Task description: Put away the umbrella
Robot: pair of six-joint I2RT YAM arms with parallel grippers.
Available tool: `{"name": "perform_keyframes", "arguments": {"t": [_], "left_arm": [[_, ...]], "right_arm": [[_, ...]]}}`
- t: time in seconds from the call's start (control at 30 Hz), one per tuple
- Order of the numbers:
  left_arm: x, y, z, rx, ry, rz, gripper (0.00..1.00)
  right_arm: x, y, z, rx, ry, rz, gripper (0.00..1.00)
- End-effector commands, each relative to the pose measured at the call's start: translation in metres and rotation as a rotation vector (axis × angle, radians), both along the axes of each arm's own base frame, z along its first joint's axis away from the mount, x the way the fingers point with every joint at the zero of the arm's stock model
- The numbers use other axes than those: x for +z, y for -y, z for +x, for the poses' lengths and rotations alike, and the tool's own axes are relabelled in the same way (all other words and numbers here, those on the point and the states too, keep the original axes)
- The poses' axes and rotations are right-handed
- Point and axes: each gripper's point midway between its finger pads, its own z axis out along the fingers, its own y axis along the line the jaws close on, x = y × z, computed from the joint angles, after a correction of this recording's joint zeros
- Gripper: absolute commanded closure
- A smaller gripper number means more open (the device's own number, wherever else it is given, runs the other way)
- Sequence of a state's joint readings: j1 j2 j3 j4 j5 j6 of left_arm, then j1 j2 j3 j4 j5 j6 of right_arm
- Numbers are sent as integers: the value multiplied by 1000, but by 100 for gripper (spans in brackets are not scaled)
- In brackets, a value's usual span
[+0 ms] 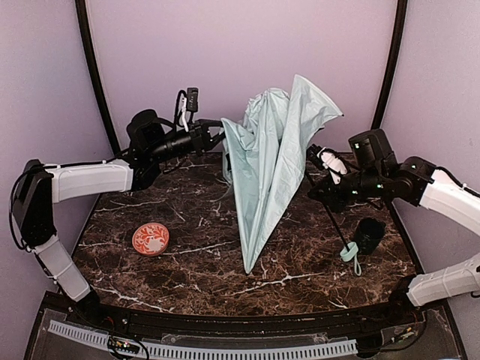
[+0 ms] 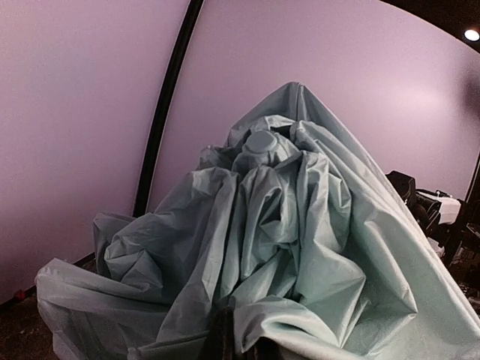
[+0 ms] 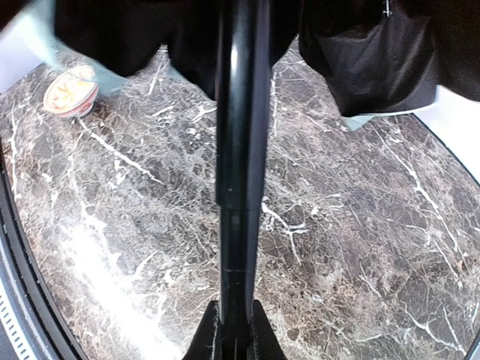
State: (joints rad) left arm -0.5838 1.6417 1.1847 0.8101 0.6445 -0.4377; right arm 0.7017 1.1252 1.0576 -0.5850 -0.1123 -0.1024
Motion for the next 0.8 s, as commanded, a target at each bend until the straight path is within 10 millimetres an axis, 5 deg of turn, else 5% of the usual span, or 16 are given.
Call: {"name": "perform_keyframes", "arguments": {"t": [0.0, 0.17, 0.33, 0.5, 0.77], "left_arm": [[-32, 21, 10, -9, -30, 102, 100], [-72, 62, -4, -45, 15, 285, 97], [-95, 61, -1, -12, -2, 375, 62], [-95, 25, 3, 151, 50, 481, 24], [-61, -49, -13, 426, 177, 616, 6]], "right_arm": [[40, -22, -13, 136, 85, 71, 100], [55, -30, -9, 128, 99, 130, 100], [82, -22, 11, 24, 161, 131, 100], [69, -10, 26, -51, 157, 56, 100], [62, -7, 33, -78, 156, 36, 100]]}}
